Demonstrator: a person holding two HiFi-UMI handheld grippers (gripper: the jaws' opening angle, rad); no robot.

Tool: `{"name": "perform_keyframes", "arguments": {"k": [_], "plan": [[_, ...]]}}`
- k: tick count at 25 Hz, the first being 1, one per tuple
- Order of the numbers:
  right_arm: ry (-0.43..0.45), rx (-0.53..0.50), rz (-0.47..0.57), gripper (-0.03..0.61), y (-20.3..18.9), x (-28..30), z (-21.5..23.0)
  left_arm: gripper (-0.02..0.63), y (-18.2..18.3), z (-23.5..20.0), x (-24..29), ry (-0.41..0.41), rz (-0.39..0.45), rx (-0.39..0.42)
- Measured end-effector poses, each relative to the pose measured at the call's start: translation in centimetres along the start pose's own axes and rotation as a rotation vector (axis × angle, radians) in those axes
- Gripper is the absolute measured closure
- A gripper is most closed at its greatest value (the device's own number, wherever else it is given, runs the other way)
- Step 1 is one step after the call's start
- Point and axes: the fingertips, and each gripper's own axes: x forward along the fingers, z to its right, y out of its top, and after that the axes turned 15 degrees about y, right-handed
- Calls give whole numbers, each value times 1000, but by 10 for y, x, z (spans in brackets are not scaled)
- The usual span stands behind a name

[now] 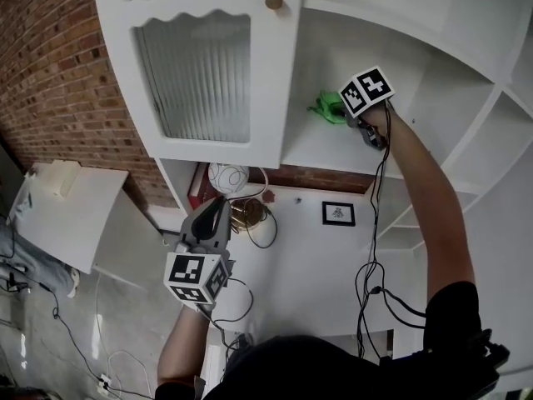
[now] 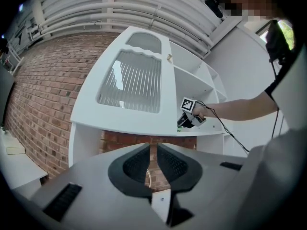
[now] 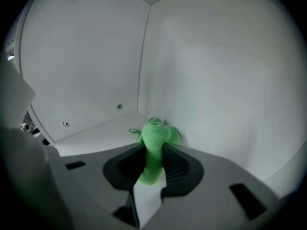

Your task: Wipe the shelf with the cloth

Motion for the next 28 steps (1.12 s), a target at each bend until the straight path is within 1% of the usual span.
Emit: {"name": "perform_keyframes", "arguments": {"k": [7, 13, 16, 20, 22, 28], "plan": [[-105, 58, -32, 489, -44, -40, 42, 568, -4, 27, 10, -63, -6, 3], [-271, 71, -127, 491, -82, -74, 77, 568, -5, 43, 15, -105, -6, 3], [-343, 55, -177, 491, -93, -83, 87, 568, -8, 44, 16, -112, -9, -2], [-400, 57, -214, 492, -99, -91, 95, 568, -8, 47, 17, -125, -5, -4], [-453, 23, -275, 492, -103, -95, 99, 568, -7, 48, 17, -129, -3, -9], [-617, -114, -517, 492, -122, -100, 111, 568, -5, 43, 16, -127, -3, -15]]}}
